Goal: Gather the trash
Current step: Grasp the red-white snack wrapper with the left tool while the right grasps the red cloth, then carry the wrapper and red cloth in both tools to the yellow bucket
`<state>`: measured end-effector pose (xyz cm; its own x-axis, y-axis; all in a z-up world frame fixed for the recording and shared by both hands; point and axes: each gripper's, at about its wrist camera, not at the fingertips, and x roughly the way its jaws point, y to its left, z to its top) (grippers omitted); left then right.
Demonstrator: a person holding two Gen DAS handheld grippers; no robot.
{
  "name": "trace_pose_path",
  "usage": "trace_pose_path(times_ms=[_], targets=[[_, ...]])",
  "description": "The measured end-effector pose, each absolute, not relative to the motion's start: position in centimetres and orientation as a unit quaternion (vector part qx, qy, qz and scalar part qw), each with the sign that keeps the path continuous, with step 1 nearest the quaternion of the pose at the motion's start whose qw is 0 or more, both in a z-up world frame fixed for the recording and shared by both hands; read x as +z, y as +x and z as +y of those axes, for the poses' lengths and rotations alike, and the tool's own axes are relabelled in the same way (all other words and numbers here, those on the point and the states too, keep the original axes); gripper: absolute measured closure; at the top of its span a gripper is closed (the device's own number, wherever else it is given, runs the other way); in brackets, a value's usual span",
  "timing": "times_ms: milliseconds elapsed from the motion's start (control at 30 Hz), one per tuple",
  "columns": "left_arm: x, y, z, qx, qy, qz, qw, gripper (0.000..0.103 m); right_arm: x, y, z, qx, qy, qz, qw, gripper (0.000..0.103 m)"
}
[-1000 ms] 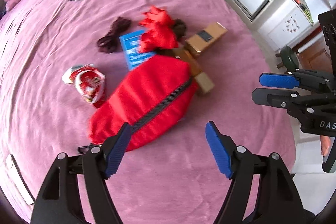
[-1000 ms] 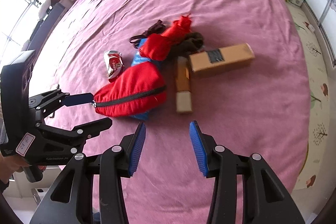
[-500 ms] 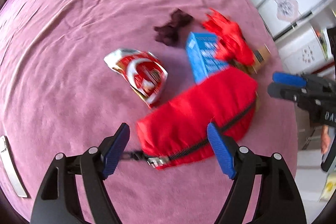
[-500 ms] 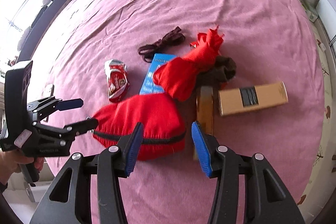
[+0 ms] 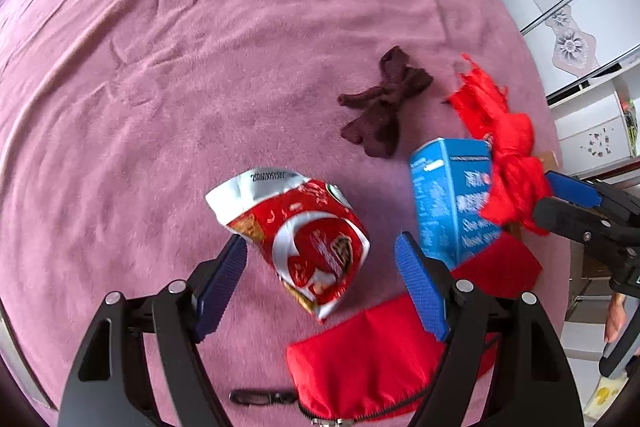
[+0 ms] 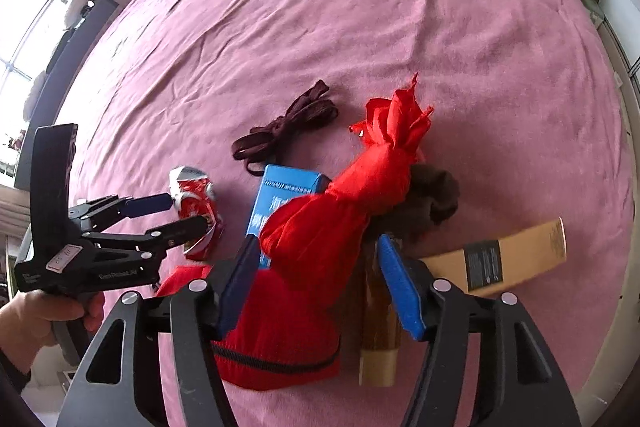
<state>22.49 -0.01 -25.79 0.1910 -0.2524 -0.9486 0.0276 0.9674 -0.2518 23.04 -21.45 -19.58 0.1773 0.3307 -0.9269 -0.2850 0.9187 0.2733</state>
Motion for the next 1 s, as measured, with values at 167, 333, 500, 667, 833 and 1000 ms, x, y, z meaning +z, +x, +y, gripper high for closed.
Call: trace_pose_path(times_ms=[167,333,500,667,833,1000], targets=[[-26.7,23.5,-0.6,-0.078,-0.080,0.639,0.761,0.044,-20.7,23.7,-21.4,0.192,0.025,0.621,0.759,0.058],[-27.0,23.5,-1.1,-0.070,-0.072,0.642,0.760,0.061,-20.5,23.2,-21.4,0.197,0.017,0.615,0.764,0.089],[-26.1,22.5,-1.3,-0.063,-0.072,0.634,0.768,0.069,-18.9,22.2,-21.6,0.203,0.015,0.596,0.777,0.092],[-23.0,21.0,-1.6,-0.074,-0.070,0.614,0.783,0.069,-16.4,20.7,-22.1,0.213,0.017,0.580,0.786,0.092],[-19.4,19.2,-3.4,-0.100,-0.060,0.598,0.793,0.069,-14.0,18.2,-23.6,0.215,0.021,0.567,0.795,0.092],[-16.9,17.1,-6.8,-0.130,-0.044,0.590,0.795,0.069,-12.4,15.3,-26.2,0.203,0.024,0.561,0.802,0.092]])
